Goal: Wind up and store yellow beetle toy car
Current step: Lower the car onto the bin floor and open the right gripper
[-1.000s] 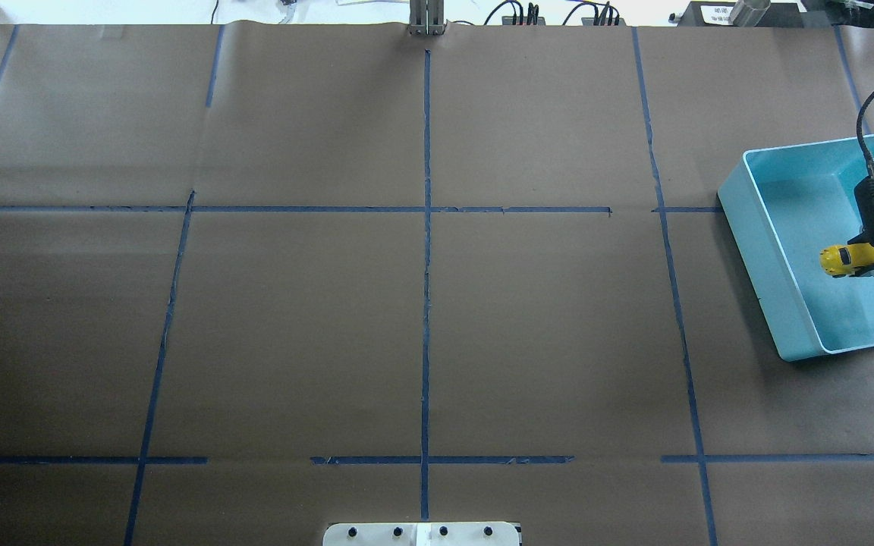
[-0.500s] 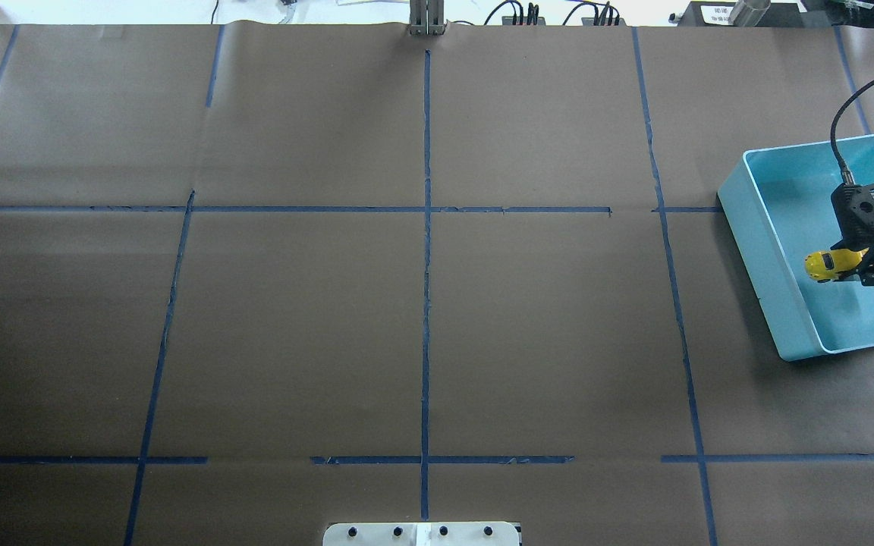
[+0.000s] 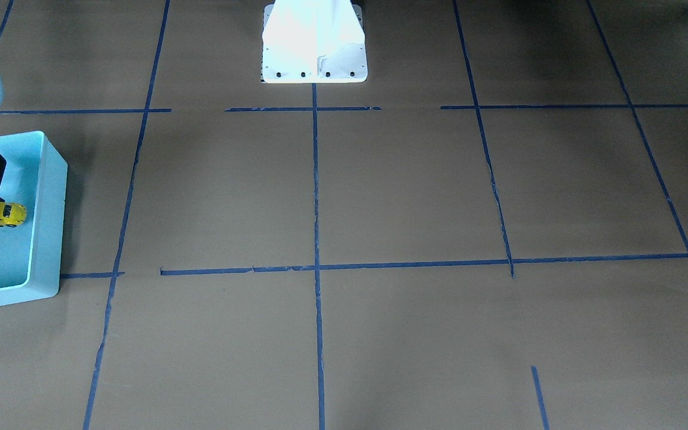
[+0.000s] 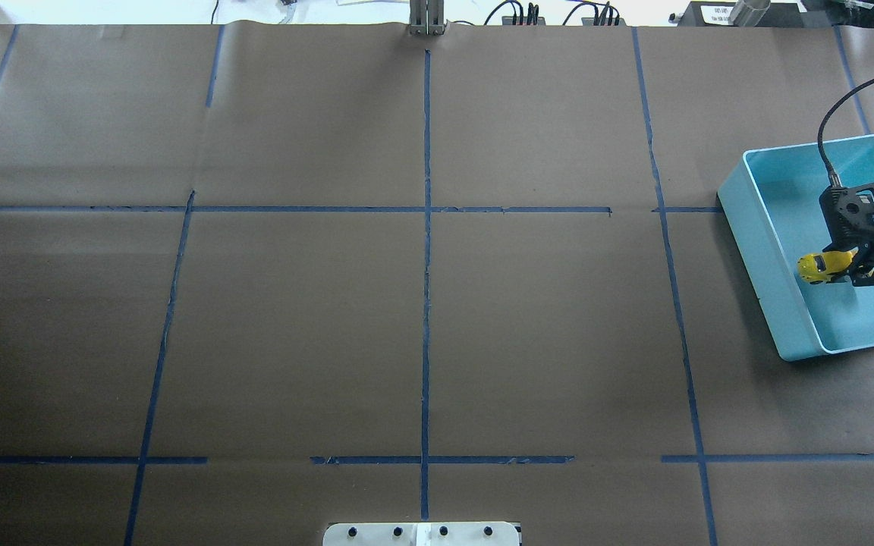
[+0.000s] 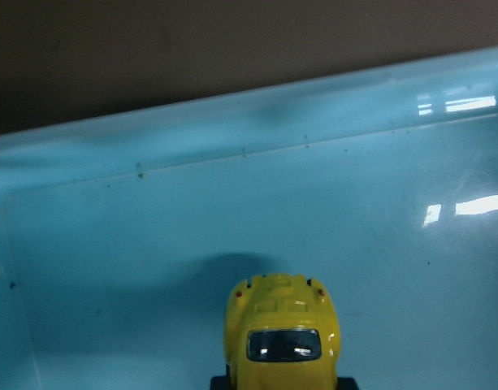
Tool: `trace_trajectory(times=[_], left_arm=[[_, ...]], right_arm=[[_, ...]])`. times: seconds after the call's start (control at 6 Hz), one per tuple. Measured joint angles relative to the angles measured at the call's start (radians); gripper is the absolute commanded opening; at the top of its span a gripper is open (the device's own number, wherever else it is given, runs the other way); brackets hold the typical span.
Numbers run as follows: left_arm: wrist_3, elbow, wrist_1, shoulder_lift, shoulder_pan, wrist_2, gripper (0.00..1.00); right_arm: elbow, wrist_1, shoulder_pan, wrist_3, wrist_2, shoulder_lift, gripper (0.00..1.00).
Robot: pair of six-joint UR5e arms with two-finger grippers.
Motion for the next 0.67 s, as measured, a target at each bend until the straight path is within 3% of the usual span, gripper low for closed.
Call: trace_trajectory(times=[0.67], left_arm=[[0.0, -0.005, -0.001, 0.0, 0.0, 0.0, 1.0]], right_arm=[[0.043, -0.004, 0.005, 0.001, 0.006, -0.002, 1.0]])
